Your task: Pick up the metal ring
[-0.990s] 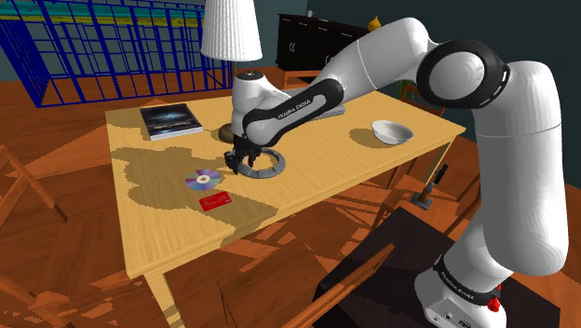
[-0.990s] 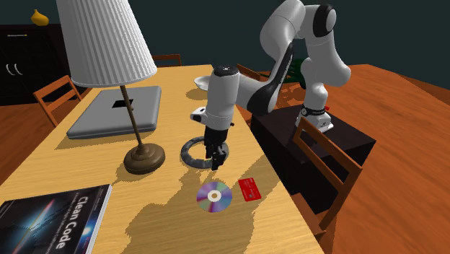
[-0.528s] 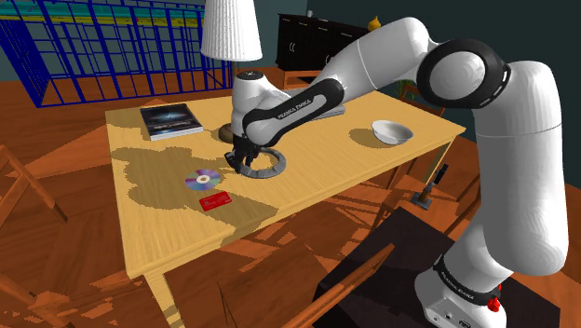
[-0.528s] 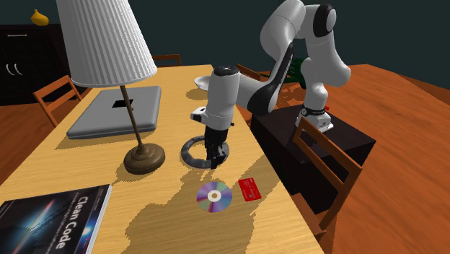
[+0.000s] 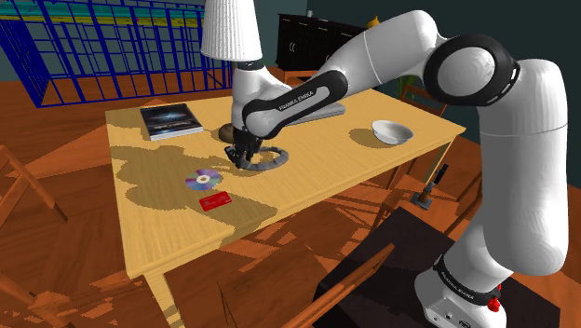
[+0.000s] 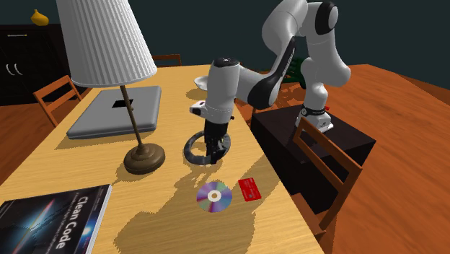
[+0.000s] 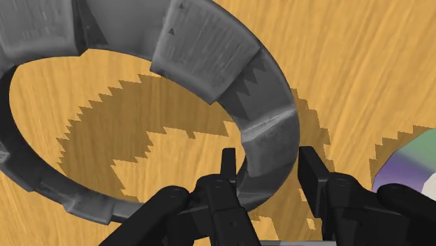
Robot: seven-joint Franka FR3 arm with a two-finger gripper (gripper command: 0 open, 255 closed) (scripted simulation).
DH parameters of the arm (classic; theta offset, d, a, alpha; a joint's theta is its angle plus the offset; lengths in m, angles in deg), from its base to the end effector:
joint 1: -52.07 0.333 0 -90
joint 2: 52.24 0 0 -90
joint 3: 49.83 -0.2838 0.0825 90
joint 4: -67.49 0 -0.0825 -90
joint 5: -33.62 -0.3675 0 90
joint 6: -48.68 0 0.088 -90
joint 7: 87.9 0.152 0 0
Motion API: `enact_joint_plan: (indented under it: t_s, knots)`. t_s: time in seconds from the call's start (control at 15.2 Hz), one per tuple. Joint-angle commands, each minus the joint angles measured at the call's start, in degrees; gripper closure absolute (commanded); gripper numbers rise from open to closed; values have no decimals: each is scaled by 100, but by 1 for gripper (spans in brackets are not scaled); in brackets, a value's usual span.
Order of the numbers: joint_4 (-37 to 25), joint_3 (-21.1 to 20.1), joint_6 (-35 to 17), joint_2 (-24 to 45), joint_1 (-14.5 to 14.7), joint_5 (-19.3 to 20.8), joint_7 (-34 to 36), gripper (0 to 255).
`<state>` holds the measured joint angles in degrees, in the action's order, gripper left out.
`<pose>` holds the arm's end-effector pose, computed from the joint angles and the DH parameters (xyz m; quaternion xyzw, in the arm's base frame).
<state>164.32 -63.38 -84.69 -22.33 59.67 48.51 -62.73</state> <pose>0.6273 0.2173 0.2517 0.9964 0.0288 0.0788 0.0127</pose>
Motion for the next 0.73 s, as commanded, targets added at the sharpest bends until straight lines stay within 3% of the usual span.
enact_joint_plan:
  t_s: [0.0, 0.66]
  knots:
    - [-60, -24, 141, -83, -3, -36, -23, 255]
    - [-278, -93, 630, -365, -37, -164, -135, 255]
